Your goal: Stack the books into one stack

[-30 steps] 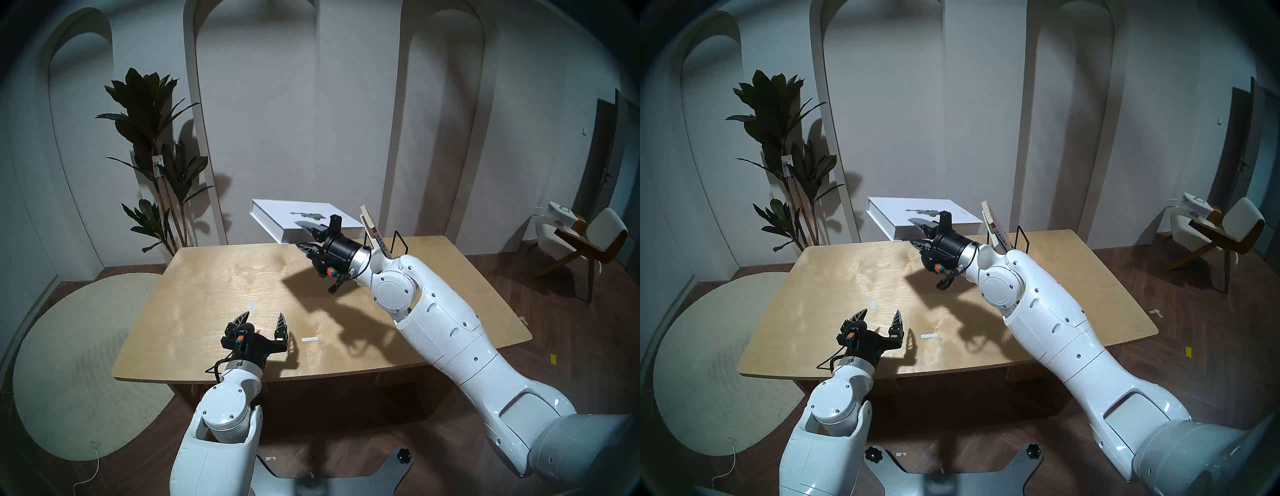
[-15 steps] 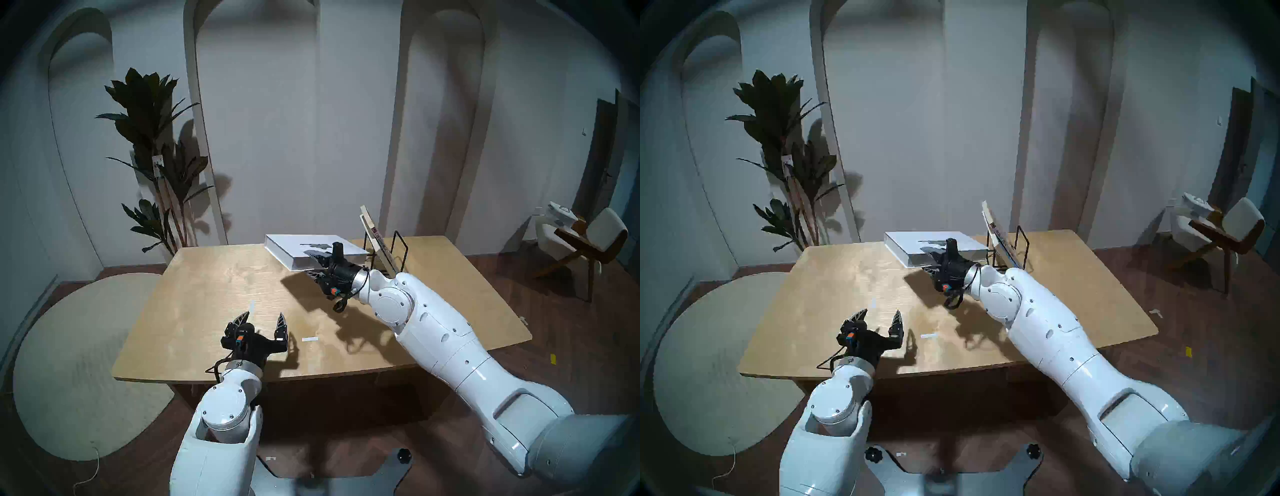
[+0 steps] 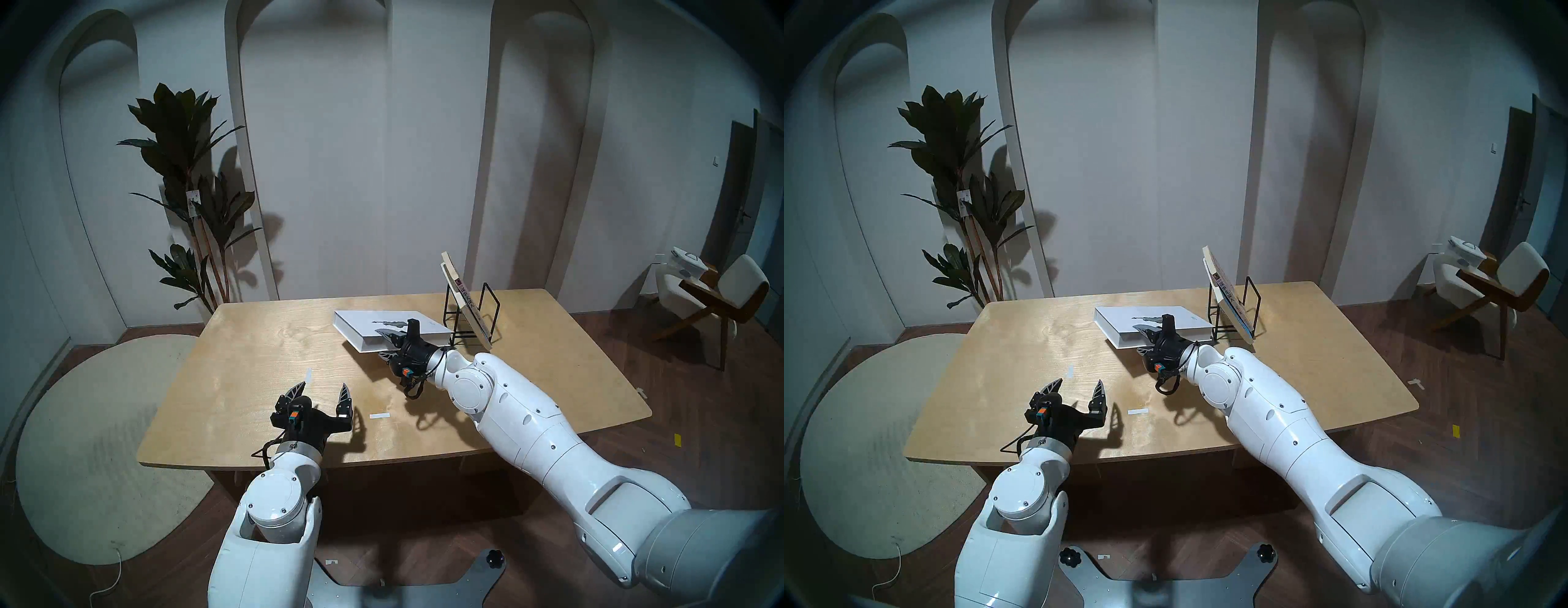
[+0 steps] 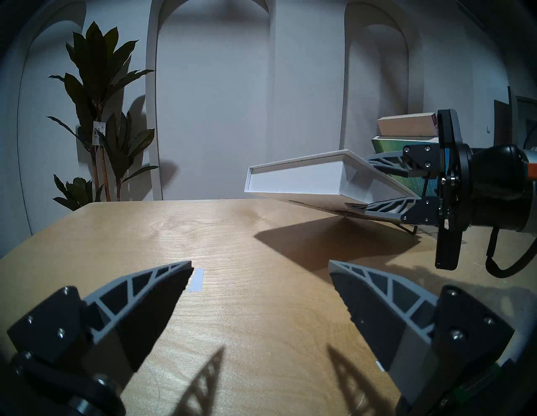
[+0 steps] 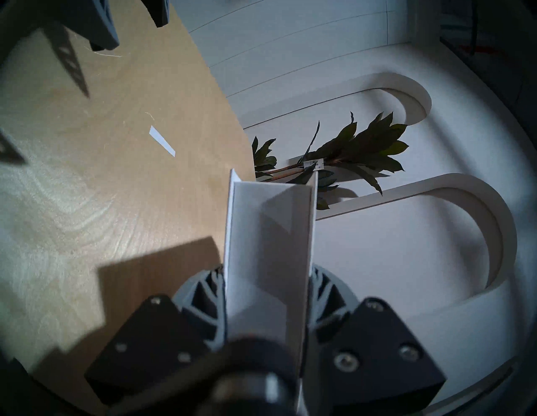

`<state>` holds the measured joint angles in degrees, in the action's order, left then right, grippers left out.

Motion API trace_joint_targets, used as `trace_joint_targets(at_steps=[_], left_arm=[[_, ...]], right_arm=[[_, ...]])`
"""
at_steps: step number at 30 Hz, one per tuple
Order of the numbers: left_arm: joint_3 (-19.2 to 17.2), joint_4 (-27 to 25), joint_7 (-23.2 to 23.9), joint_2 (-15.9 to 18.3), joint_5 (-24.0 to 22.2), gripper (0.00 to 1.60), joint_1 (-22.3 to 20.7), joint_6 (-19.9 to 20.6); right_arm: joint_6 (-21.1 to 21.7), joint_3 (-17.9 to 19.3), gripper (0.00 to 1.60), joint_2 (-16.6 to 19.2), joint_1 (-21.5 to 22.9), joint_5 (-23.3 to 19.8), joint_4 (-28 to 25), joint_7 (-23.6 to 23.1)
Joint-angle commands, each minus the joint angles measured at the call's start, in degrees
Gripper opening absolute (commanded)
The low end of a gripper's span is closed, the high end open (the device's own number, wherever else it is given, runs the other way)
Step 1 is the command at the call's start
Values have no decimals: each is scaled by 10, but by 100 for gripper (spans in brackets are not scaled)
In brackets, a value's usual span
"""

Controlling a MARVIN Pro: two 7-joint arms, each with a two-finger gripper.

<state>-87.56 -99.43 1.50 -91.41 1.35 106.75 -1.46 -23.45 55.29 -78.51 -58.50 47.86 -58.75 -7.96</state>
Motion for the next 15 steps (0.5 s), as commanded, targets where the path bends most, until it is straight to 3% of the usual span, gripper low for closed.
trace_joint_targets(at_steps=[1, 9, 14, 15], left_arm=[[0, -12, -1, 0, -1, 160, -4, -2], [0, -11, -1, 0, -1, 160, -4, -2], [0, -11, -1, 0, -1, 160, -4, -2], [0, -11, -1, 0, -1, 160, -4, -2]], right_arm=[[-4, -2, 0, -32, 32, 2, 8, 15], [10, -15, 0, -71, 46, 8, 49, 27], [51, -8, 0, -96, 60, 12, 89, 43], [65, 5, 0, -104, 59, -10, 95, 23]])
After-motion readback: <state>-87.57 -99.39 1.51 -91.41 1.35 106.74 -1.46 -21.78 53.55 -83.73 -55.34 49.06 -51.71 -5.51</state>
